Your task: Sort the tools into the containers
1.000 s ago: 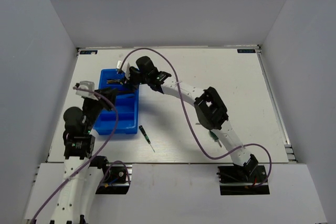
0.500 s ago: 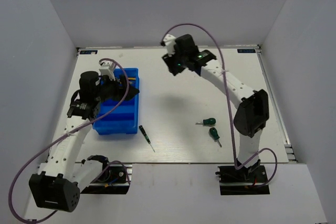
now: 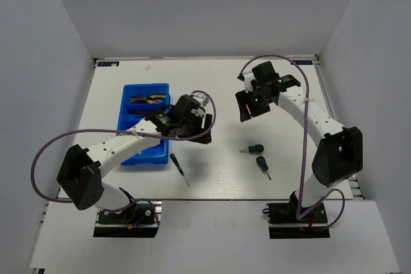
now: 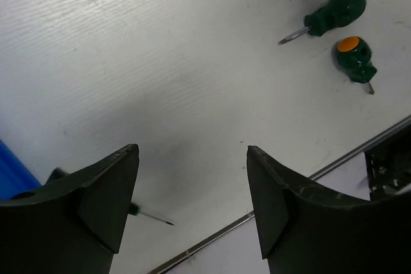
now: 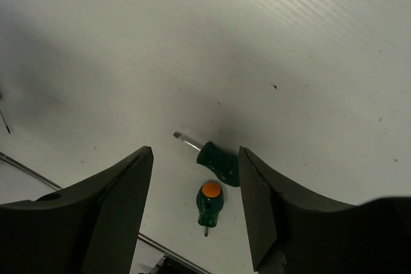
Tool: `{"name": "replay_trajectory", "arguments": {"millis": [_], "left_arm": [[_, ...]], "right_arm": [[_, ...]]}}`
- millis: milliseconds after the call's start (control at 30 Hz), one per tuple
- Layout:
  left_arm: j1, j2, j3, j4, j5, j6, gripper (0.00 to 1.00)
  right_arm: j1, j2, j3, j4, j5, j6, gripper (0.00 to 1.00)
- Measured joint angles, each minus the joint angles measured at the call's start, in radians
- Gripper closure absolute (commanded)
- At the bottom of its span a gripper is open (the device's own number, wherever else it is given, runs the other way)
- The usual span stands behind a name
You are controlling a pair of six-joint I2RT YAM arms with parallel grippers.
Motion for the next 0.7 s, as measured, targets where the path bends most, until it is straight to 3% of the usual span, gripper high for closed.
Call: {"name": "replay_trajectory", "arguments": {"millis": [100,300,467,500,700], "left_arm": [[-0.124,0.035,0.034,-0.049,-0.148,-0.083,0.14],[-0.262,0.009,-0.007,-0.2,-0.385,-0.373,0.13],[-0.318,0.129,0.049,-0.415,-0.542,-0.615,0.23],[-0.327,0.169,0.062,-0.431,-0.562,-0.65,0.3],[-0.385,0.248,0.034,-0.467,-0.612,-0.859,0.36]], "right_arm": [[-0.008,-0.061,-0.084,0.009,0.002,0.018,0.38],[-0.061,-0.156,-0.247,0.033,-0.006,0.043,0.38],[-0.1,-0.16,-0.282,0.062,-0.036,0.06,0.38],[-0.106,-0.161,-0.282,0.066,-0.046,0.065,0.38],[-0.136,-0.171,-0.304,0.11,-0.093,0.079,0.38]]}}
